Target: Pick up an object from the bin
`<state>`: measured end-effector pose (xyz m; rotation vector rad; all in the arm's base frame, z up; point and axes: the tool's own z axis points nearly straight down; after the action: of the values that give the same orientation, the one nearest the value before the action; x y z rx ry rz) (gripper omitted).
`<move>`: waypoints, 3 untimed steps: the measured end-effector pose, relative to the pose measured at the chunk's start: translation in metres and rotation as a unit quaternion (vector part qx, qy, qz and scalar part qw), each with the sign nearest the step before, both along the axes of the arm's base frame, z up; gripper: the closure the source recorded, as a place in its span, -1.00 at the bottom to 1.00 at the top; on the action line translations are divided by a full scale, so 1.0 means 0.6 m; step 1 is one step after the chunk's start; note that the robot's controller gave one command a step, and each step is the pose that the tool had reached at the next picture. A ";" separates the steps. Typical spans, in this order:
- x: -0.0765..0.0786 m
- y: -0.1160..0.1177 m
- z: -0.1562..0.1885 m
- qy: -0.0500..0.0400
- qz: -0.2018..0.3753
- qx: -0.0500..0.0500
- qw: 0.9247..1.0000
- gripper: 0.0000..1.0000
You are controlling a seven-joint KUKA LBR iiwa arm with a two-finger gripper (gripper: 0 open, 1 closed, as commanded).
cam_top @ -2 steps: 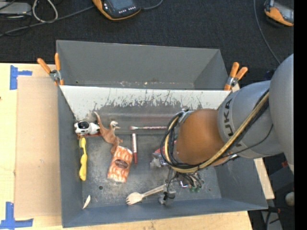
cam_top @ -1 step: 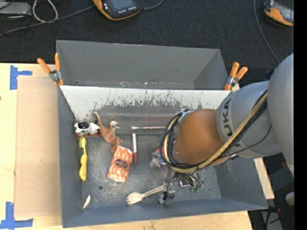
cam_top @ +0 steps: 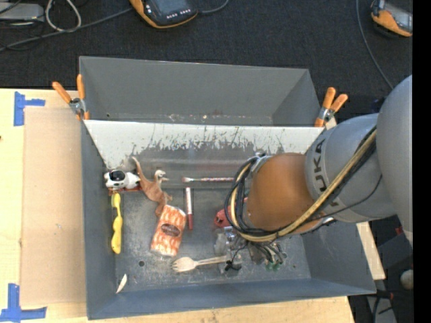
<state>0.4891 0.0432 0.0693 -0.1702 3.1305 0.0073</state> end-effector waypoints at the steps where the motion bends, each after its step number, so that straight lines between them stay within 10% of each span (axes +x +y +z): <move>1: 0.000 0.000 0.000 0.000 0.000 0.000 1.000 1.00; 3: -0.001 0.000 0.017 0.000 -0.004 0.001 1.000 1.00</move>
Offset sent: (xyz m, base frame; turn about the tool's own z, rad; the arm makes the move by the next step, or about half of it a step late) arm -0.0001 0.0000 0.0120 0.0004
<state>0.4887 0.0432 0.0797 -0.1587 3.1315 0.0089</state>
